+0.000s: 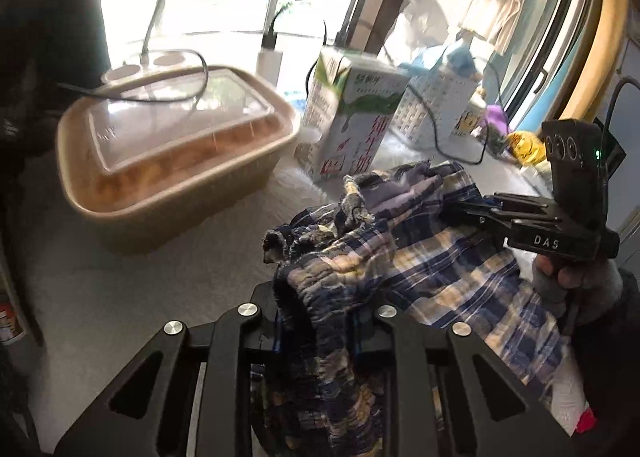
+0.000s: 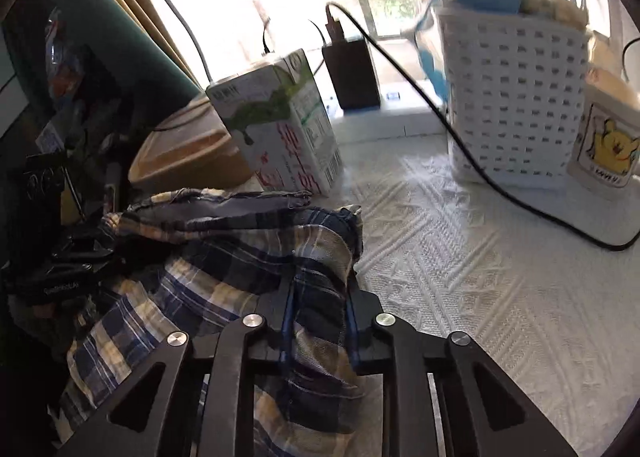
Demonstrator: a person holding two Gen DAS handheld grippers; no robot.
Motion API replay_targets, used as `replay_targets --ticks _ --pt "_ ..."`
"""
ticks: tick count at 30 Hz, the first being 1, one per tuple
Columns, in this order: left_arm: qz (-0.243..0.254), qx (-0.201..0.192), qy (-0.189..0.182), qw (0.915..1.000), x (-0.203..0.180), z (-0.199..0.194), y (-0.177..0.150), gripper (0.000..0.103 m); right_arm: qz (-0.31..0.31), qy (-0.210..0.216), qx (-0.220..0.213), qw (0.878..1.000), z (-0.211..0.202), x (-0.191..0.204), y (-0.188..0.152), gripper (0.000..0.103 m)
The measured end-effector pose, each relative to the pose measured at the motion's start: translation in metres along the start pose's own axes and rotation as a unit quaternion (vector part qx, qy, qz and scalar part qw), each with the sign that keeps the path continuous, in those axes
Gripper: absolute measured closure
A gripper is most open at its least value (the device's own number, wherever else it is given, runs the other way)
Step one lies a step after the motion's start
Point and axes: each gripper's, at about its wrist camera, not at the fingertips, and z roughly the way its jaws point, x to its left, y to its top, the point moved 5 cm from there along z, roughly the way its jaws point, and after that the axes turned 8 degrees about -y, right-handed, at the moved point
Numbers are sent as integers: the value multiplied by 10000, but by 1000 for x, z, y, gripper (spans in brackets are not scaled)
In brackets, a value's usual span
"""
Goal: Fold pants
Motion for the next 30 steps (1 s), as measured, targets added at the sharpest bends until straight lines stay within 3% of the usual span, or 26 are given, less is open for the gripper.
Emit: replay_targets --ticks 9,17,30 --pt "184 -690 -62 9974 -32 -68 5 83 -638 -457 -1037 9915 -94 43 16 84" --pt "386 -1329 -101 9903 -69 -129 6 84 -1088 -693 -1853 9742 -188 82 15 84" --pt "852 -2560 86 9629 -113 -249 -1 83 -1724 -881 -3061 9321 -306 173 12 84"
